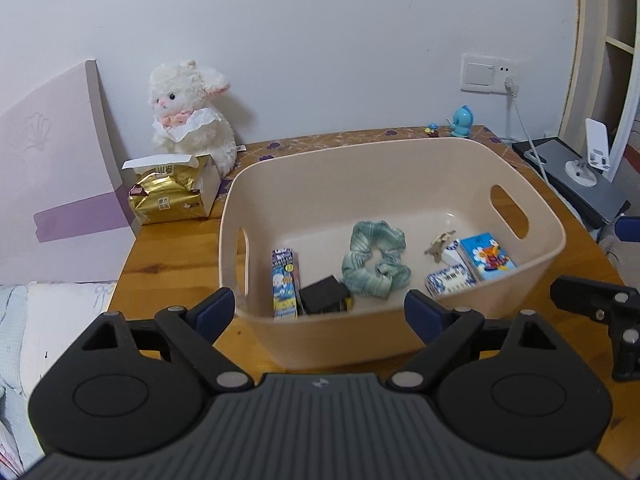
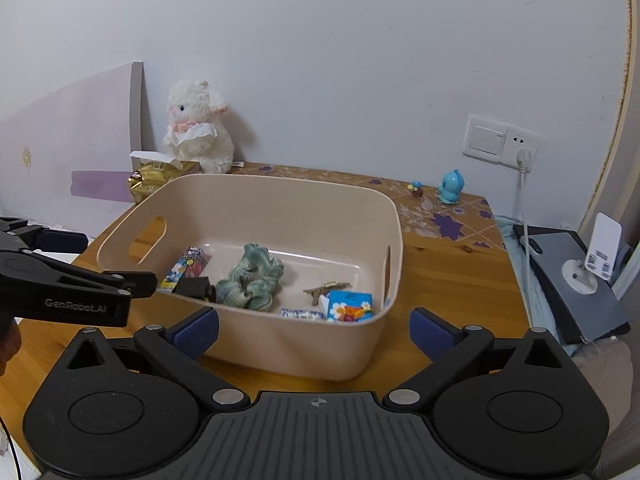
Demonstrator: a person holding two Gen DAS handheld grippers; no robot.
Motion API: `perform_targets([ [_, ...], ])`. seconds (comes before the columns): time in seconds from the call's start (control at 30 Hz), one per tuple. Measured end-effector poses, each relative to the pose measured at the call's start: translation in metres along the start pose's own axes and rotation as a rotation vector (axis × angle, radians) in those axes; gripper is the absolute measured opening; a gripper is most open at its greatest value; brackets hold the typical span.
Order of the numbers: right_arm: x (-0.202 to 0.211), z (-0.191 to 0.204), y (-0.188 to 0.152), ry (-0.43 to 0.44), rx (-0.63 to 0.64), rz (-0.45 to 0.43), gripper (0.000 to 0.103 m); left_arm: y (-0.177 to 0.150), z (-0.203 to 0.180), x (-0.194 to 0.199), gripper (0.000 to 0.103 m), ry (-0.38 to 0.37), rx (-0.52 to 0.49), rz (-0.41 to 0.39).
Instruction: Organize objects
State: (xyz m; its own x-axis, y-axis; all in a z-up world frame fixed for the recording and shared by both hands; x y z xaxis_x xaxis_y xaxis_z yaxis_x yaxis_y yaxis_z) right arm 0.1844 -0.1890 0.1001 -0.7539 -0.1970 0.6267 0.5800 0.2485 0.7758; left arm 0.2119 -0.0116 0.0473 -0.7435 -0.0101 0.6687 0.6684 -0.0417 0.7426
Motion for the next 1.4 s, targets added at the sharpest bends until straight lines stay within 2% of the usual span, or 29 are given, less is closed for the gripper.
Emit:
perform_targets([
  [0.13,0.013,0.003,-0.010,-0.007,0.000,-0.009,0.103,-0.012,0.002,0.021,0.092,-0.022,0.013,0.006],
  [0.37,0.037,0.008,-0.033,0.015,-0.028,0.013,0.103,-0.032,0.008,0.060,0.092,-0.007,0.011,-0.027],
  [0.73,0.076,0.012,-0.065,-0.028,-0.020,0.033,0.103,-0.065,0.016,0.111,0.092,-0.012,0.049,-0.062],
  [1.4,0.121,0.024,-0.076,-0.026,0.014,0.006,0.103,-0.094,0.006,0.145,0.091,-0.038,0.040,-0.042],
])
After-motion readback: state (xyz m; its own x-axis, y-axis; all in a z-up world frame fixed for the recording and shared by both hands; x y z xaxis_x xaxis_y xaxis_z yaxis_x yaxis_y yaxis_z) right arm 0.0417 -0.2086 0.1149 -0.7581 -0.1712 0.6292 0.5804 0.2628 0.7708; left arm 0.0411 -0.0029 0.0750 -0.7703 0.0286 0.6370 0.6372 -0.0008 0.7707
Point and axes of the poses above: each gripper's, at about its wrist camera, not at the fingertips, and x roughly against the way its jaws point, z to its left, y to its top, the point moved 3 cm from there along -x, roughly the way its jaws point, and after that the axes turned 5 degrees about x, right-handed, at the moved point
